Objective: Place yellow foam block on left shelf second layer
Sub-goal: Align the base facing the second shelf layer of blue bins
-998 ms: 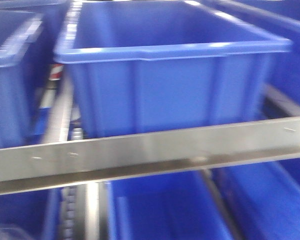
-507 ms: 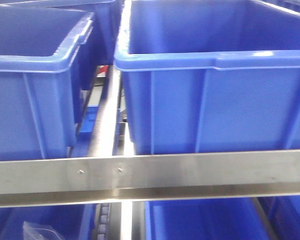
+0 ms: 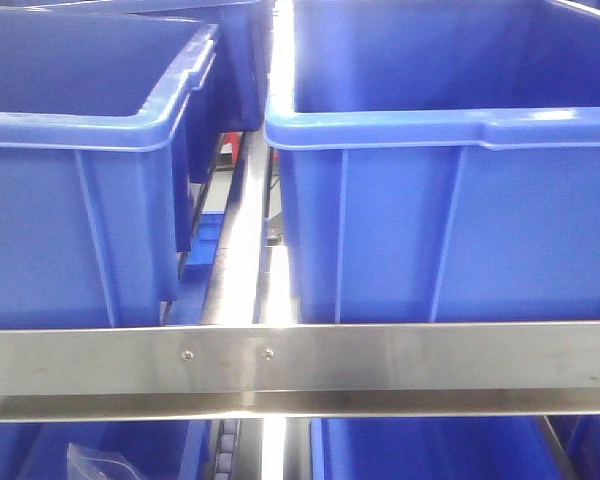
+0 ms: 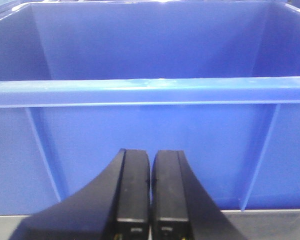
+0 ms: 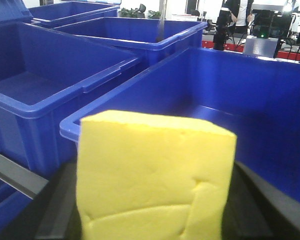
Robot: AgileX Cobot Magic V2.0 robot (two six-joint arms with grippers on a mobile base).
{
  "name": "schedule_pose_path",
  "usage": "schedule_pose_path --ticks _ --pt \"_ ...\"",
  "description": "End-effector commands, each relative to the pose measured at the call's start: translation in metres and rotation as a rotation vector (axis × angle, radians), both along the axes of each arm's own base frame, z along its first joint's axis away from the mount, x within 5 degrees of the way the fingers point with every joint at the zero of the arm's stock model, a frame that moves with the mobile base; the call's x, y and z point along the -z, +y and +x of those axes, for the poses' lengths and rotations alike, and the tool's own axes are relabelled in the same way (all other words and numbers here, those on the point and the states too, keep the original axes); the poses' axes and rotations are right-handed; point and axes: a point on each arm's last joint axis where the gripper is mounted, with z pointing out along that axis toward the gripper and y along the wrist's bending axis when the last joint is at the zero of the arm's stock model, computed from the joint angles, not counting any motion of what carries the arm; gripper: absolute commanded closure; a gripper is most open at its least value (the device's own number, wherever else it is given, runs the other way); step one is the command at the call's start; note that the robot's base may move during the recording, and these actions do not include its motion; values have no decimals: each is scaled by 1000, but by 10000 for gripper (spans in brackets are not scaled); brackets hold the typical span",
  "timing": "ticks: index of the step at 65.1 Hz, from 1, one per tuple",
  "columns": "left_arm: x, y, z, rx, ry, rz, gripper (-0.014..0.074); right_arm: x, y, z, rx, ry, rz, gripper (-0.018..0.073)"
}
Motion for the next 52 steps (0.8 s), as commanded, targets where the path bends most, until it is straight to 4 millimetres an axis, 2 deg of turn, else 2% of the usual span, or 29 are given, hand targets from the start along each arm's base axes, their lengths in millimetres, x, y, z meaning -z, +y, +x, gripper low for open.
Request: schedule_pose_path --ticks 1,41,52 --pt "0 -2 0 26 -72 -2 460 -17 -4 -6 0 -119 54 271" --pt "0 -2 0 26 -72 -2 460 -17 -1 -3 0 -101 44 271" --pt "0 -2 0 26 -72 -2 460 -44 10 15 0 -37 1 271"
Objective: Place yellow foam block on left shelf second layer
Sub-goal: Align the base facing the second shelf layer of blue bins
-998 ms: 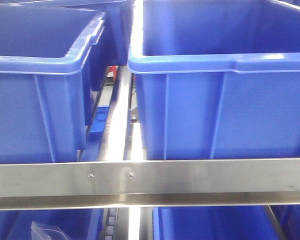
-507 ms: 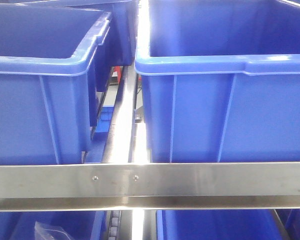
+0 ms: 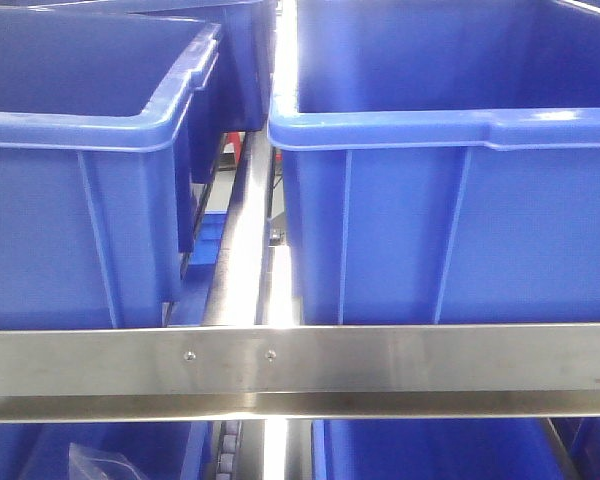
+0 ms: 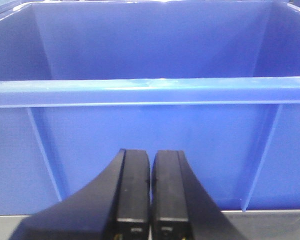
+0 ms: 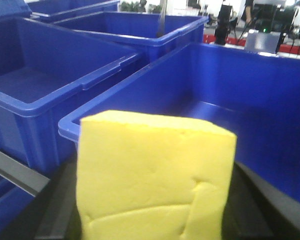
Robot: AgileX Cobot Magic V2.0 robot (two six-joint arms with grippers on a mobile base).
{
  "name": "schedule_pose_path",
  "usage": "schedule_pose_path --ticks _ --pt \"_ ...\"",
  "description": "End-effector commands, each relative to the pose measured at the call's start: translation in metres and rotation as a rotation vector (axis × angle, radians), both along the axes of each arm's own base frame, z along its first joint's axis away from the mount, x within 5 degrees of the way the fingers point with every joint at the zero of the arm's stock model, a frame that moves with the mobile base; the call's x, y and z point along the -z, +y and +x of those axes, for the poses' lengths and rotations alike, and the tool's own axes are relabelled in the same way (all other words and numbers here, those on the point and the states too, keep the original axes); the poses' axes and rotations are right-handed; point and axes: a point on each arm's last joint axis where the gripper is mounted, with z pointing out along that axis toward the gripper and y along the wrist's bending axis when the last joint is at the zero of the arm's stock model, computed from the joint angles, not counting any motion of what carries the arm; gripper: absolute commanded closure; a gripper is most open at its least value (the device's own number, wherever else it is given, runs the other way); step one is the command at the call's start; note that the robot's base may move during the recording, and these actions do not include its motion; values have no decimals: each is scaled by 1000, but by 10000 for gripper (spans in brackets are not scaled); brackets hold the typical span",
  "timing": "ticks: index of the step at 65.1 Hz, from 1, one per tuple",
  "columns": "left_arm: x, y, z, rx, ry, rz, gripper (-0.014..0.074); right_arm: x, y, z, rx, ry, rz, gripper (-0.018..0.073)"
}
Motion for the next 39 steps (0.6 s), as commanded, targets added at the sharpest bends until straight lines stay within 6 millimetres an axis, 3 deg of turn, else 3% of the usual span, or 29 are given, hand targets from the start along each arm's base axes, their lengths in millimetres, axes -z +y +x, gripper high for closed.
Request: schedule_pose_path --ticks 1,7,18,28,39 --pt "0 -2 0 26 -72 -2 460 -39 8 11 -2 -67 20 271" --pt "0 -2 0 26 -72 -2 460 -67 19 28 -2 -38 2 271" --pt "0 -2 0 26 -72 -2 460 -113 51 78 1 21 -49 271" --pt "0 -2 0 26 -72 -2 460 -126 78 127 24 127 -126 271" --pt "0 -2 0 26 -72 -2 460 -121 85 178 120 268 -195 271"
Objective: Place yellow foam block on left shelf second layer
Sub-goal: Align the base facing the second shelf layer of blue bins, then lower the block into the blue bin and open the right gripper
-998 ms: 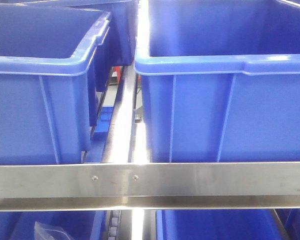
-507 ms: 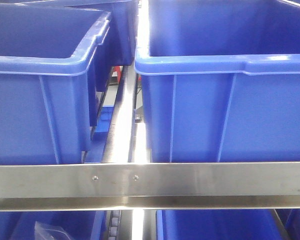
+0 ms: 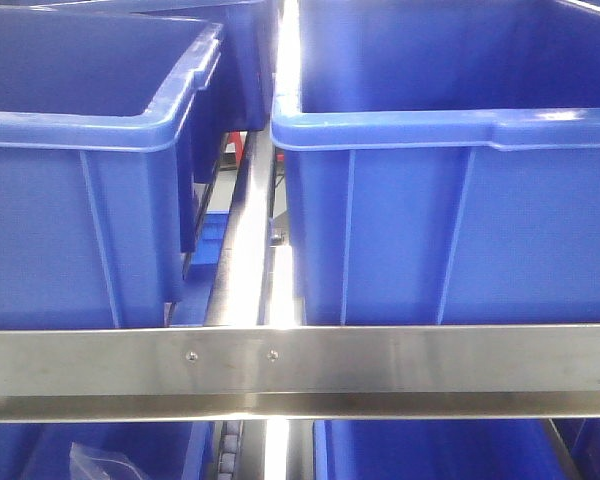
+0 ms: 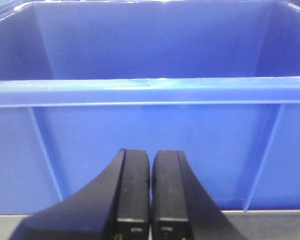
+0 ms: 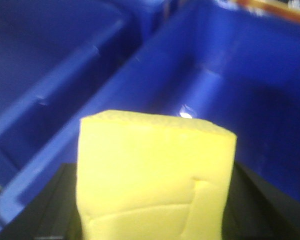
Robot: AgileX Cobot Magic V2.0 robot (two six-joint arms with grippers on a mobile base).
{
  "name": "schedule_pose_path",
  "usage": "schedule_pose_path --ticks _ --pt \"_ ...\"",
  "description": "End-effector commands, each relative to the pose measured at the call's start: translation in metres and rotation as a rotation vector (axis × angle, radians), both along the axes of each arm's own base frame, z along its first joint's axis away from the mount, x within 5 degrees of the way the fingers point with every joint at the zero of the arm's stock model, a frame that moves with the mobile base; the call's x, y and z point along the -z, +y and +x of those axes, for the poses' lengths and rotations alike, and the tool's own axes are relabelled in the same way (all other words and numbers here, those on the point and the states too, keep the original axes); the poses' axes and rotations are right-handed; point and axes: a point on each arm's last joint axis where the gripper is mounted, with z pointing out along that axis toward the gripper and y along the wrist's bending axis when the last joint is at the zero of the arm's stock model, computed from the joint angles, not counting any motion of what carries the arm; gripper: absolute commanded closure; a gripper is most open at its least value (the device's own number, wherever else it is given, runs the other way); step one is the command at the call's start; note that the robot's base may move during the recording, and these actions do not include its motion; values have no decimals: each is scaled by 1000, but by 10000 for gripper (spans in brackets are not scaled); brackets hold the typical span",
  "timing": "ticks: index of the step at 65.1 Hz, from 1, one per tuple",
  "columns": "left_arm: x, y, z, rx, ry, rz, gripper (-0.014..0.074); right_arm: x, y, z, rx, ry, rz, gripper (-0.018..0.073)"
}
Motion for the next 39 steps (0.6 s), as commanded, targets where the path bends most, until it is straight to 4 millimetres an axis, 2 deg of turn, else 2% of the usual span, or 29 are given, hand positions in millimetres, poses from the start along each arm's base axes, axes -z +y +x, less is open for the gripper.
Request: schedule_pose_path --ticks 1,13,21,33,39 --pt "0 -2 0 26 -72 -2 460 -15 -1 27 52 -41 -6 271" --pt "0 -2 0 26 -72 -2 460 12 -7 86 161 66 -58 271" --pt "0 -2 0 26 -72 -2 460 44 -10 126 208 149 -92 271" --pt "0 -2 0 26 -72 -2 460 82 -9 165 227 194 -107 271" --pt "0 -2 0 26 -72 -2 460 97 -5 178 218 182 -100 271"
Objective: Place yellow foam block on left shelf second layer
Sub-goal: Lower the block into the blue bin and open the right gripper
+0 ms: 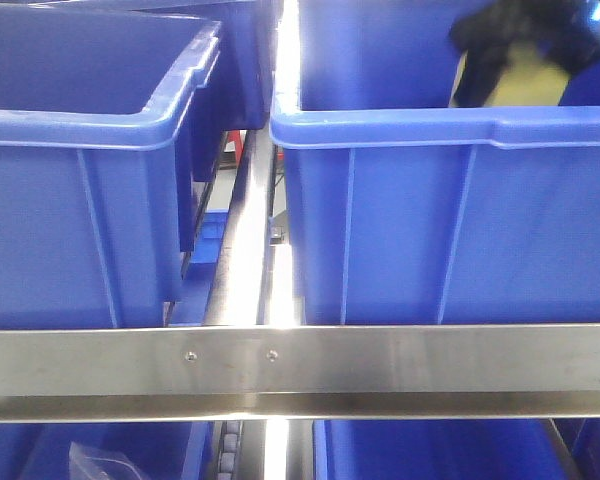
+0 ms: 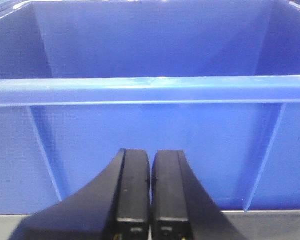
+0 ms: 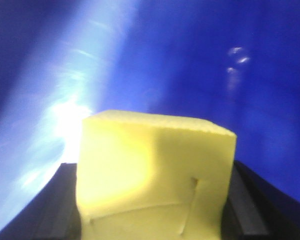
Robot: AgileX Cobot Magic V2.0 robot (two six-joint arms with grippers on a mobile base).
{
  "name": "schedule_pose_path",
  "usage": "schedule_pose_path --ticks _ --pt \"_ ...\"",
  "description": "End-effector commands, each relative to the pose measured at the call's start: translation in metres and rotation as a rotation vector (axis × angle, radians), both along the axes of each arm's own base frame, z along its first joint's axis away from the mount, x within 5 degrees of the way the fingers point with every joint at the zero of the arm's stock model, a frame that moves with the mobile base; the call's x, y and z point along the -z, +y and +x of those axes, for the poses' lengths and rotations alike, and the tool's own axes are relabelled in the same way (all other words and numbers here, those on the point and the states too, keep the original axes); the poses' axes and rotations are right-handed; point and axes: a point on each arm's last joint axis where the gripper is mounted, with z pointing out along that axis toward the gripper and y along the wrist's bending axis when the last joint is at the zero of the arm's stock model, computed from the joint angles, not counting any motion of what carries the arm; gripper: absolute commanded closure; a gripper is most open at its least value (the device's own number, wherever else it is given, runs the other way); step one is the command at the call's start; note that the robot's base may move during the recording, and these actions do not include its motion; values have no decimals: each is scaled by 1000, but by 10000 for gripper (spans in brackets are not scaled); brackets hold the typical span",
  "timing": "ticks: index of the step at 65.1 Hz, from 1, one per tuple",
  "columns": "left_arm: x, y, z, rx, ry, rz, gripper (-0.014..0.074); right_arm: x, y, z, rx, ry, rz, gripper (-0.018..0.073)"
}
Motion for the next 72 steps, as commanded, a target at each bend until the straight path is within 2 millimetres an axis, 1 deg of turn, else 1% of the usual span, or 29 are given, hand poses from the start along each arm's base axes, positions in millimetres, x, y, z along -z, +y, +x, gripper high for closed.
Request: schedule_pose_path --ticks 1,8,14,22,26,29,36,38,40,44,58,66,72 --pt "0 -2 0 26 -72 -2 460 -20 2 14 -18 -163 33 271" --pt "0 -2 0 26 -72 -2 460 -7 5 22 -24 -165 36 271" --pt "0 -2 0 26 -72 -2 460 0 6 26 -25 -155 34 271" --pt "0 -2 0 26 -72 -2 460 1 6 26 -25 -150 32 271" --pt "0 -2 0 26 -72 -2 460 2 6 26 -25 -148 31 251" --pt "0 -2 0 26 -72 -2 460 2 6 26 -24 -145 30 204" --pt "0 -2 0 26 -72 -2 460 2 6 25 -23 -138 28 14" --pt "0 -2 0 26 -72 -2 460 3 6 25 -23 -135 27 -55" --pt "0 -2 0 26 -72 -2 460 3 6 25 -22 -132 26 -85" --pt "0 -2 0 26 -72 -2 460 3 6 25 -22 -126 24 -63" --pt "0 -2 0 26 -72 -2 460 2 5 24 -20 -122 22 -66" --pt "0 -2 0 26 -72 -2 460 -7 4 19 -19 -135 25 -66" --pt "0 -2 0 26 -72 -2 460 -20 2 12 -18 -155 30 -66"
